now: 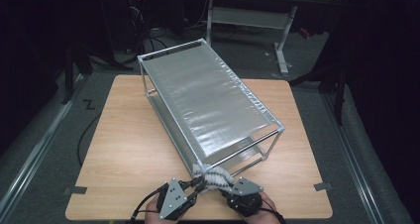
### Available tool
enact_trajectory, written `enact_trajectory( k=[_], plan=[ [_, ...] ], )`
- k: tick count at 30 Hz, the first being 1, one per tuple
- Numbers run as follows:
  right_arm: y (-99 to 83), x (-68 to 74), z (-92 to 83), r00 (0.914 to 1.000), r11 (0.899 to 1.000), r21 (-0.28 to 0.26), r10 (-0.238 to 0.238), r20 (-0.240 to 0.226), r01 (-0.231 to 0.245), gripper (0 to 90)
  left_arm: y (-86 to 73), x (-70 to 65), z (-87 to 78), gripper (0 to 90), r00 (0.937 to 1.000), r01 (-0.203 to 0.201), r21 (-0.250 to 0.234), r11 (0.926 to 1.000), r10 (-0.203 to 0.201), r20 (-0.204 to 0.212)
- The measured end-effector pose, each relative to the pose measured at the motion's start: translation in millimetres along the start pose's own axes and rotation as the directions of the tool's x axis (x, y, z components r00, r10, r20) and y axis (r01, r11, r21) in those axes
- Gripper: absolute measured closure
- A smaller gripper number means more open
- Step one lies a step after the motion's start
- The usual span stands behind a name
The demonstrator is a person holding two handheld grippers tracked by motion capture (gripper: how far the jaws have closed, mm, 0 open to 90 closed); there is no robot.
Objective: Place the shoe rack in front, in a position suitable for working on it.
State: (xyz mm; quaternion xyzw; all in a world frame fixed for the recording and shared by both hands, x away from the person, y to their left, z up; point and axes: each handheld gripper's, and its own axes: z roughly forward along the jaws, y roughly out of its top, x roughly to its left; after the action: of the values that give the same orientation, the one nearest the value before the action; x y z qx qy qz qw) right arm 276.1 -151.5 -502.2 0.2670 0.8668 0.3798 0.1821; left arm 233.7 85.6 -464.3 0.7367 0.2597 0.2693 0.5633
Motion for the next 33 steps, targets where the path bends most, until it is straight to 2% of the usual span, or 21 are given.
enact_trajectory(
  k=[2,5,8,13,16,21,24,29,33],
  plan=[
    [2.3,10.4,1.4,0.9993,1.000,-0.002,-0.023,-0.030,0.023,71.2,-0.3,0.2,0.2,79.4,0.9998,0.019,-0.004,0.9998,-0.019,0.002],
    [5.1,22.3,2.6,0.9969,0.999,-0.002,-0.033,-0.072,0.033,70.9,-0.7,0.5,0.1,79.6,0.9997,0.023,-0.007,0.9997,-0.023,0.007],
    [5.5,25.3,3.8,0.9966,0.999,-0.005,-0.048,-0.067,0.048,70.7,-0.9,0.0,-0.3,79.6,0.9999,0.016,-0.007,0.9998,-0.016,0.004],
    [2.9,12.0,3.1,0.9993,1.000,0.003,-0.010,-0.036,0.010,71.7,-2.0,0.1,-1.4,79.8,0.9998,0.018,-0.012,0.9998,-0.018,0.003],
    [0.0,0.8,1.9,0.9999,1.000,0.005,0.013,0.000,-0.013,72.1,-2.5,0.1,-2.5,79.7,0.9999,0.016,-0.014,0.9998,-0.016,0.001],
    [-7.1,-24.2,-2.4,0.9950,0.997,0.007,0.075,0.066,-0.076,72.2,-2.7,-0.3,-3.2,79.4,0.9999,0.013,-0.012,0.9998,-0.013,-0.002],
    [-12.1,-39.8,-4.9,0.9876,0.994,0.001,0.110,0.112,-0.111,72.2,-2.8,-0.6,-3.1,79.4,0.9999,0.011,-0.012,0.9999,-0.011,-0.001],
    [-21.1,-67.8,-10.1,0.9685,0.984,-0.012,0.176,0.176,-0.176,71.8,-2.9,-0.3,-3.7,79.4,0.9999,0.011,-0.012,0.9999,-0.011,0.000],
    [-30.1,-87.2,-15.8,0.9424,0.977,-0.020,0.211,0.260,-0.213,70.2,-2.9,-0.7,-4.1,79.4,1.0000,0.005,-0.012,0.9999,-0.005,0.000]
  ],
)
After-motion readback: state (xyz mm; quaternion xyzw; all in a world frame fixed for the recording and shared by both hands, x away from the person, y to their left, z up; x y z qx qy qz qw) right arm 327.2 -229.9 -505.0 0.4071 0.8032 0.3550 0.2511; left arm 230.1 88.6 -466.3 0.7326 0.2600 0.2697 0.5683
